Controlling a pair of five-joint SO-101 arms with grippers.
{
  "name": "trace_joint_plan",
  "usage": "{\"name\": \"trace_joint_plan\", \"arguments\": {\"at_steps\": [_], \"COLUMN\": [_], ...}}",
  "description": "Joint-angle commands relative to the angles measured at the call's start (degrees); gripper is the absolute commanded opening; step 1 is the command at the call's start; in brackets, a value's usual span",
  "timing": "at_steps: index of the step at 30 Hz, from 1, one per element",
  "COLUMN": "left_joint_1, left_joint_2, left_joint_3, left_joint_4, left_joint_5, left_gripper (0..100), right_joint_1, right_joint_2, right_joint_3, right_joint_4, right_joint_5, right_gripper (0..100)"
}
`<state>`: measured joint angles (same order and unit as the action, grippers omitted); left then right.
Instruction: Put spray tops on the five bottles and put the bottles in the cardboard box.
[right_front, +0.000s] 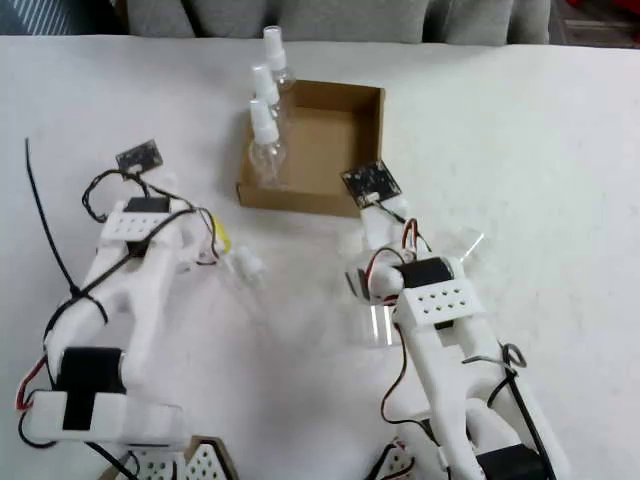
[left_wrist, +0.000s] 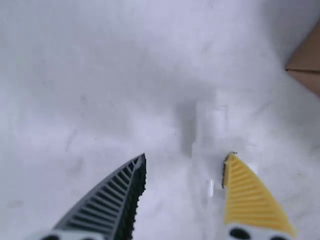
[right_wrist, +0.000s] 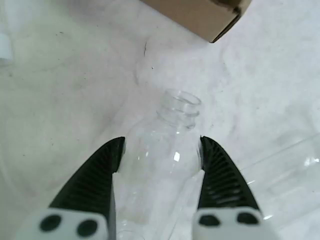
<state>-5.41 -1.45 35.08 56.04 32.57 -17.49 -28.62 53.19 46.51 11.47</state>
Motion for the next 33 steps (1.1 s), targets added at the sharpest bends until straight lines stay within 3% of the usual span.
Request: {"name": "trace_joint_plan", "arguments": {"at_steps": [1,11,14,33], "left_joint_1": [0.2,6.6,7.5,3.8], "left_joint_2": [2.1,3.3,3.2,3.3], "left_joint_3": [-3.4,-2.8,-1.6,-1.1], "left_joint_4": [0.0,0.3,-0.2,-5.9], "left_joint_5": [3.8,10.2,9.0,6.9], "left_gripper": [24,24,24,24], "right_joint_1": [0.2,0.2,0.2,0.1], "right_joint_2": [0.0,0.1,0.1,0.2], "right_joint_3": [-0.9,-0.7,-0.6,-0.4], "right_joint_4": [-1.0,-1.0,-1.0,-1.0], "right_joint_5": [1.4,1.5,1.5,1.5], "right_gripper": [2.1,2.1,2.1,2.1]}}
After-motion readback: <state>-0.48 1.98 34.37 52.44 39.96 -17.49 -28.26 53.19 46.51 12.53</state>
